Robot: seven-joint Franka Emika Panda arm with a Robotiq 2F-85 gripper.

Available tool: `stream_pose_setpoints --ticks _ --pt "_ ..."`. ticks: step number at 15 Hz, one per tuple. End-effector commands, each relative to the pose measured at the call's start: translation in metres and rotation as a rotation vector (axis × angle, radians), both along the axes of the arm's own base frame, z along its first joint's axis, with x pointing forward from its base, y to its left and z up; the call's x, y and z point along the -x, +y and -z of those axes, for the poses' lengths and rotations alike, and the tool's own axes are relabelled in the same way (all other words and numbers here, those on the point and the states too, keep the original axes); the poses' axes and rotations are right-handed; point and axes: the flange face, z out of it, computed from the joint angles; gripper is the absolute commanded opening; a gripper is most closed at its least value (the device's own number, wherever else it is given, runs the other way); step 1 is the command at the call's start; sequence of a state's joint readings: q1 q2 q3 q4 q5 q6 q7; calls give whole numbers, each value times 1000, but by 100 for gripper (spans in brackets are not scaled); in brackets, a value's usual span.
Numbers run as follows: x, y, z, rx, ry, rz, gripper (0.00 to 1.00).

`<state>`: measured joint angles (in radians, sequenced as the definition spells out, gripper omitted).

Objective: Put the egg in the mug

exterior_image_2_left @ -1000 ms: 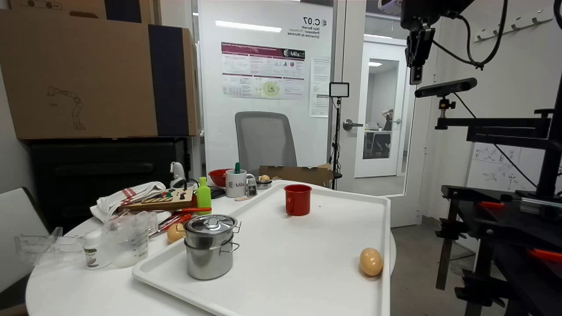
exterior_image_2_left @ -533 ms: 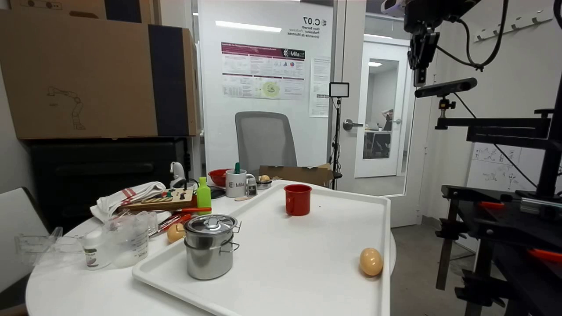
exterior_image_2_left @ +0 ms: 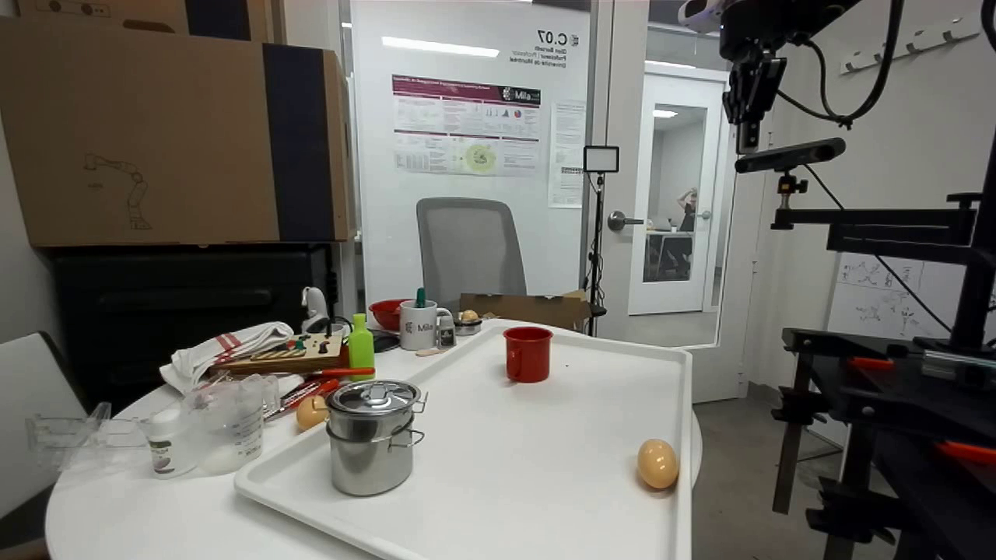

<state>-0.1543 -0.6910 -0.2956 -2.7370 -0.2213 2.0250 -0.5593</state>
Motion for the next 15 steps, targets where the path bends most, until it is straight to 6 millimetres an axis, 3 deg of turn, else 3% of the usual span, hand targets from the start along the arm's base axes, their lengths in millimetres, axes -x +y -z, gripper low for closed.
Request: stream_pose_setpoints --ticks 1,15 --pt "5 -3 -6 -3 3 -34 11" --pt "7 -2 -5 -4 24 -39 12"
